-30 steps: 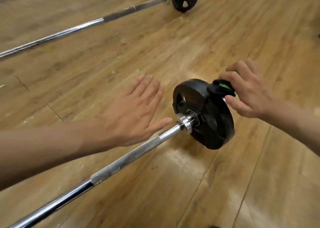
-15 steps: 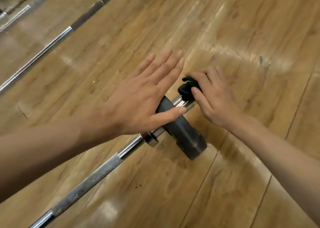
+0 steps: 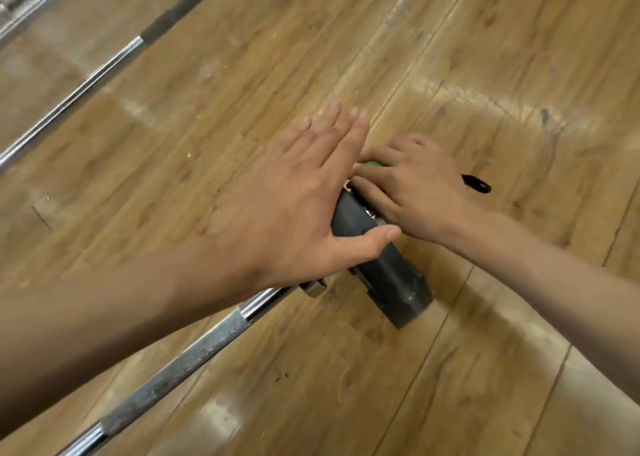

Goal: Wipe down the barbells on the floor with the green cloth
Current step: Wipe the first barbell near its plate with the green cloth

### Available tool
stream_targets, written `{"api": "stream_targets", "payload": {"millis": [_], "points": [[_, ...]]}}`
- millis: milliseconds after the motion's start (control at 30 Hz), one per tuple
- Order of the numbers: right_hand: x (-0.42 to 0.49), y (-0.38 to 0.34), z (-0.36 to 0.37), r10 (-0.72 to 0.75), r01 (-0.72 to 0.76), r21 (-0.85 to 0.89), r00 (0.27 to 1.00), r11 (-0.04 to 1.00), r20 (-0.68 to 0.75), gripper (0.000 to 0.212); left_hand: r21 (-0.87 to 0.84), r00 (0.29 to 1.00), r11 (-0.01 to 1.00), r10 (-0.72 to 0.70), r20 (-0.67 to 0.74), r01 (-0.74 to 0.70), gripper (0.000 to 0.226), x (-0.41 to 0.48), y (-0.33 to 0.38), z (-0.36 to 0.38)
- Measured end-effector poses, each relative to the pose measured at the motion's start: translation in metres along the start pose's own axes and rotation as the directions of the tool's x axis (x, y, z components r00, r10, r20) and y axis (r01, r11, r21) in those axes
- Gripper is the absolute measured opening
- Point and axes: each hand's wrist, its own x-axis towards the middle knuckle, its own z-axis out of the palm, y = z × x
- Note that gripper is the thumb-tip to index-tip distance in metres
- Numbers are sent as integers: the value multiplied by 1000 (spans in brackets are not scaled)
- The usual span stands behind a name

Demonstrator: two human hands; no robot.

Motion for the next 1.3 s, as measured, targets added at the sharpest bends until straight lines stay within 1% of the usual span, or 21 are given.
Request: {"api": "stream_targets", "payload": {"millis": [67, 167, 200, 300, 367, 433, 500, 567, 633, 667, 733, 800, 867, 900, 967, 1033, 1100, 1133, 1200, 1233, 1300], "points": [[-3, -8, -7, -4, 5, -73, 1000, 997, 11, 50, -20, 998, 998, 52, 35, -51, 109, -1, -2, -2], [-39, -12, -12, -19, 20, -31, 999, 999, 26, 43, 7, 971, 976, 216, 104, -218, 108, 5, -9, -6], [-52, -11, -13, -22, 22, -2, 1000, 1000, 15, 43, 15, 965, 970, 239, 107, -242, 108, 7, -9, -5], [-70, -9, -20, -44, 44, 60, 999, 997, 7, 45, -23, 968, 969, 247, 31, -247, 105, 8, 3, 4], [-61, -10, -28, -35, 32, 100, 999, 994, 31, 45, 1, 966, 966, 259, -25, -259, 103, 5, 11, 10], [-44, -11, -36, 34, -44, 83, 993, 996, 109, 49, 22, 957, 957, 288, -33, -288, 102, 4, 14, 9], [-36, -14, -39, 87, -89, 4, 978, 996, 190, 54, 18, 943, 944, 331, -17, -331, 104, 4, 12, 6], [-50, -21, -30, 103, -104, -3, 982, 995, 157, 51, 19, 940, 940, 340, -21, -339, 103, 2, 9, 7], [-72, -27, -25, 134, -144, 85, 984, 986, 118, 50, 33, 945, 948, 319, -65, -318, 95, 1, 8, 12], [-77, -27, -26, 132, -146, 99, 982, 984, 138, 52, 41, 943, 948, 318, -97, -315, 90, 1, 9, 15], [-67, -23, -31, 95, -109, 50, 970, 993, 226, 60, 44, 932, 944, 330, -148, -328, 82, 2, 13, 19], [-40, -21, -39, 131, -133, -19, 934, 991, 333, 70, 31, 923, 938, 346, -168, -346, 81, 4, 15, 21], [-16, -27, -44, 188, -177, -65, 908, 982, 375, 82, 21, 927, 938, 344, -151, -345, 86, 3, 12, 18], [-13, -32, -43, 197, -181, -76, 921, 980, 336, 81, 15, 930, 940, 341, -139, -342, 88, 3, 9, 17], [-29, -36, -32, 169, -164, -43, 958, 986, 232, 67, -1, 936, 944, 327, -131, -330, 90, 1, 3, 17], [-56, -38, -26, 149, -155, 36, 980, 987, 133, 54, -8, 945, 954, 296, -140, -300, 89, 0, 1, 17], [-66, -33, -26, 114, -122, 116, 991, 986, 71, 49, -13, 948, 960, 275, -160, -281, 86, 3, 3, 20], [-63, -30, -26, 96, -106, 148, 993, 983, 74, 48, -17, 947, 960, 272, -172, -279, 84, 5, 5, 21], [-44, -23, -29, 91, -123, 188, 981, 975, 171, 49, -12, 938, 957, 283, -198, -291, 81, 6, 7, 23], [-31, -20, -31, 107, -144, 155, 969, 977, 222, 53, -5, 933, 952, 297, -202, -305, 81, 5, 8, 24], [-14, -18, -33, 141, -162, 78, 965, 984, 221, 62, 1, 930, 947, 316, -190, -321, 83, 6, 5, 23]]}}
